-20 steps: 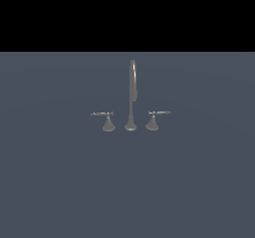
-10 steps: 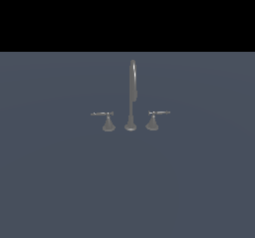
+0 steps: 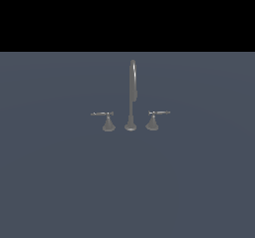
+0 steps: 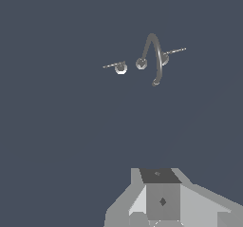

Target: Turn on the faucet by rotating a designated handle.

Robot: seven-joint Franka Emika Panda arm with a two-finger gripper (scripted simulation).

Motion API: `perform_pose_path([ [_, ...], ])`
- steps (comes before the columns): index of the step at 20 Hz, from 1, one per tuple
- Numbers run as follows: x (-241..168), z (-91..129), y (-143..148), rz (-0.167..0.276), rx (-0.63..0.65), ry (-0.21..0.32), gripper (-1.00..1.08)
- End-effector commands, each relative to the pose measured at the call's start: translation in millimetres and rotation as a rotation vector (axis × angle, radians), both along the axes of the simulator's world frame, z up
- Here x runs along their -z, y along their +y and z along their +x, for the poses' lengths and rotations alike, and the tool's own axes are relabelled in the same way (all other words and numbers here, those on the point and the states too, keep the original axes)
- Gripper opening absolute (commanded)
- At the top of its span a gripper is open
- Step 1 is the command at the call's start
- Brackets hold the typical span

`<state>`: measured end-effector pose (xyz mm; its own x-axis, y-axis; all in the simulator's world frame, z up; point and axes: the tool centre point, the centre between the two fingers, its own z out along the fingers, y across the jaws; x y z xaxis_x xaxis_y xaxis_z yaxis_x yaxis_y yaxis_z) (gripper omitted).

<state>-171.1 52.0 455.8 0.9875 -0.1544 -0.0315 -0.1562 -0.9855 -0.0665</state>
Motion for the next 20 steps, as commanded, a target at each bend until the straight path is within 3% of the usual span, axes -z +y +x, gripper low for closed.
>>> perform_pose_path([
  [1,12.2,19.0,6.4,0.025,0.063,0.012,-1.0],
  [10,66.7,83.9,29.2,0.083,0.31,0.066,-1.0],
  [20,145.1,145.0,50.3,0.091,0.608,0.119,-1.0],
])
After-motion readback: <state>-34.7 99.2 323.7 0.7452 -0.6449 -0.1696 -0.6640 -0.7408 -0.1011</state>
